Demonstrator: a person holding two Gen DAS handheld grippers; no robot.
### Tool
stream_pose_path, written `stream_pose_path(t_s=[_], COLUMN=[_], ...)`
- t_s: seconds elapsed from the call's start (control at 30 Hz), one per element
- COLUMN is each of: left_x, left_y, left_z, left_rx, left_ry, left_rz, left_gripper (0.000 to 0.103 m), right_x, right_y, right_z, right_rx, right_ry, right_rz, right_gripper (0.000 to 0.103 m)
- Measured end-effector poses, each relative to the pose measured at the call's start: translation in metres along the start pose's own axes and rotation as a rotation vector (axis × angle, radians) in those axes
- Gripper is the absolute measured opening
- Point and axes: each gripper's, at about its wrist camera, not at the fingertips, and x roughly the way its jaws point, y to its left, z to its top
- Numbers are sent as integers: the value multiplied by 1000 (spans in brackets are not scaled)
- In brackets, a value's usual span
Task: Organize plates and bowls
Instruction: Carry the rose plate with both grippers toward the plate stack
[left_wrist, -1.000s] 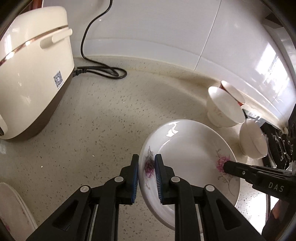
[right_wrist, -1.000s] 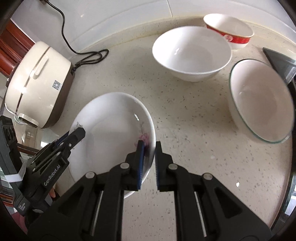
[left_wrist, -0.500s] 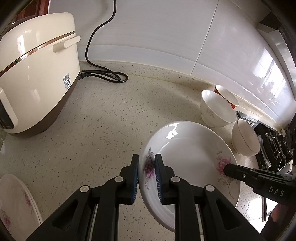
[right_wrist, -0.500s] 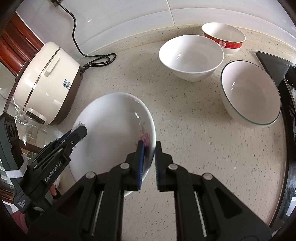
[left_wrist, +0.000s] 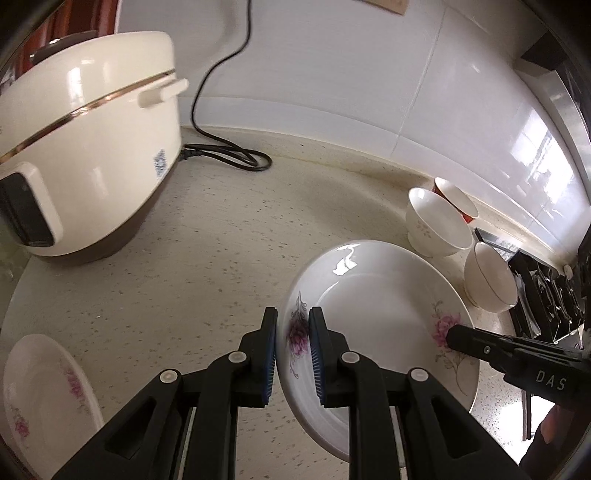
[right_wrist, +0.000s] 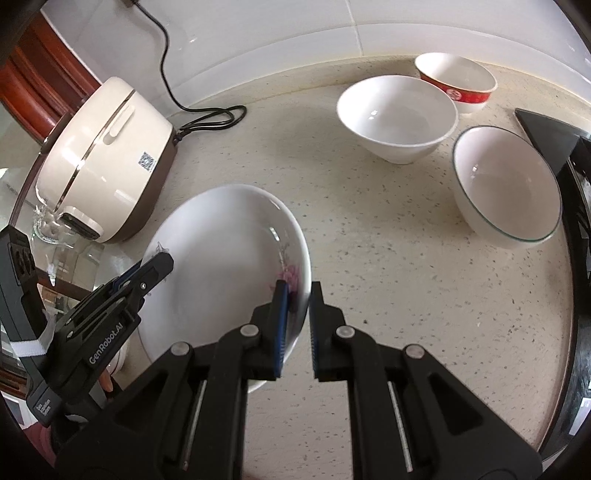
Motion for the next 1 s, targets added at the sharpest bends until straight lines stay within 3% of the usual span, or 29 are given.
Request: stream_pose_path(t_s=[1.0], left_x=[-69], left_y=[143], left_z=[-34], left_rx=[-306], left_ry=[-67], left_rz=[261], left_gripper=[18], right_x=[51], right_y=[149], right_z=[-10], right_rx=[-303], right_ry=[125], right_rz=[188], right_gripper=[13])
